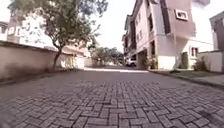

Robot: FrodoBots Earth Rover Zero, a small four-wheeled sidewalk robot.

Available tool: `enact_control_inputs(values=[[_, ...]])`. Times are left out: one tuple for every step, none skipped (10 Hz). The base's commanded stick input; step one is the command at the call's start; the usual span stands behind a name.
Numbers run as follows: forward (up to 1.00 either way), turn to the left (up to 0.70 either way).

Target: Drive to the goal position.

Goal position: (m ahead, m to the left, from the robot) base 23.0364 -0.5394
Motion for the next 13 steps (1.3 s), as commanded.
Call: enact_control_inputs(values=[[0.7, 0.0], [0.7, 0.0], [0.7, 0.0], [0.7, 0.0], [0.7, 0.0], [0.7, 0.0], [0.7, 0.0], [0.7, 0.0], [0.7, 0.0], [0.7, 0.0], [0.7, 0.0], [0.7, 0.0], [0.7, 0.0]])
